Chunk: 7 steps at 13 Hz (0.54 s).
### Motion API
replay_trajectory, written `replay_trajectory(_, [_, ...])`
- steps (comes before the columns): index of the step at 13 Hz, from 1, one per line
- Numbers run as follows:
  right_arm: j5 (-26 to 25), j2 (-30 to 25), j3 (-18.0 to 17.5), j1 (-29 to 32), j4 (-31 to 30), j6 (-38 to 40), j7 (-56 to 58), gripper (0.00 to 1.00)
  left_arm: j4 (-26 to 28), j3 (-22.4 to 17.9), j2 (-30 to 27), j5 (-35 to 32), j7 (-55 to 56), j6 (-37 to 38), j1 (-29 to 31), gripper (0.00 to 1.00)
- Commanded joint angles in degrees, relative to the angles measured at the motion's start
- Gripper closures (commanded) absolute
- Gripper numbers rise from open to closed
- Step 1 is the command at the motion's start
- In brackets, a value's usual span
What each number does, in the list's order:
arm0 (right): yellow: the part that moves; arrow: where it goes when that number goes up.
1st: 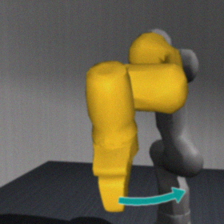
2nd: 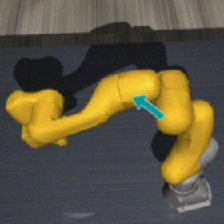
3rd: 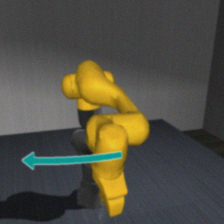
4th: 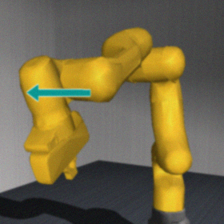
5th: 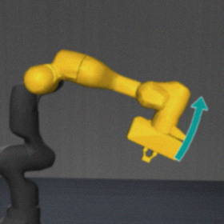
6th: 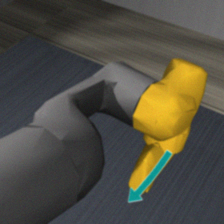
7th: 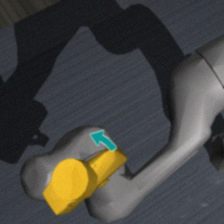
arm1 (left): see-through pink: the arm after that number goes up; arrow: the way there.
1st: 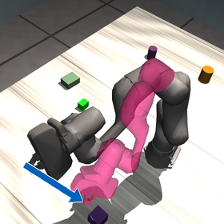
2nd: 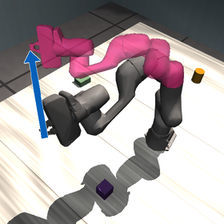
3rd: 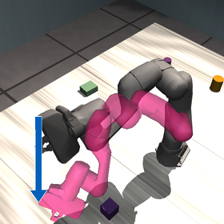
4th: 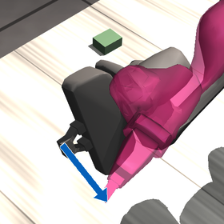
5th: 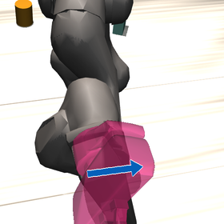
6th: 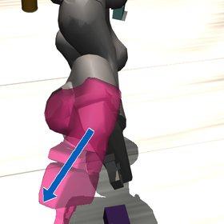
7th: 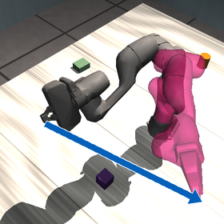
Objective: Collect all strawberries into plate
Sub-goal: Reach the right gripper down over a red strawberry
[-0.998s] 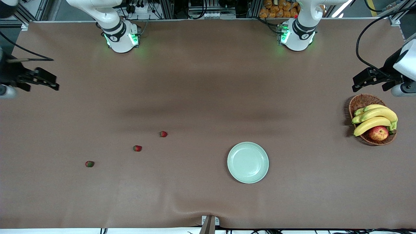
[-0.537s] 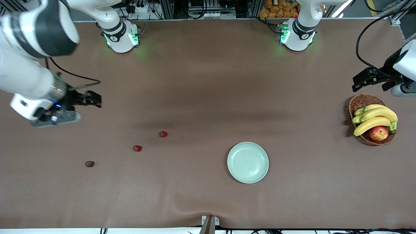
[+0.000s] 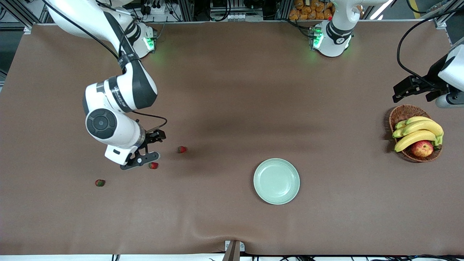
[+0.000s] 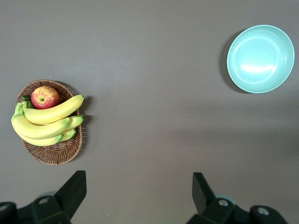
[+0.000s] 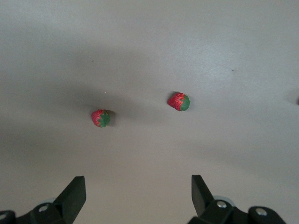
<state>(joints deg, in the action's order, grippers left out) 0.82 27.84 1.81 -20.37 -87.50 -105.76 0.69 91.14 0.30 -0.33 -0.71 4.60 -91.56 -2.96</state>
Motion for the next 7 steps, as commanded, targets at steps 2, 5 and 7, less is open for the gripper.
replay_trajectory(2, [-0.7, 1.8, 0.5, -2.3, 1.1, 0.9, 0.8, 0.00, -0.7, 0.0, 0.2, 0.9, -0.8, 0.9, 0.2, 0.00])
replay_trajectory(5, [1.6, 3.7, 0.5, -4.3, 0.8, -1.4, -0.3, 0.00, -0.7, 0.0, 0.4, 0.9, -0.8, 0.9, 0.3, 0.00])
replay_trajectory(7, [4.0, 6.1, 0.5, -4.3, 0.8, -4.9, -6.0, 0.00, -0.8, -0.1, 0.6, 0.9, -0.7, 0.9, 0.2, 0.00])
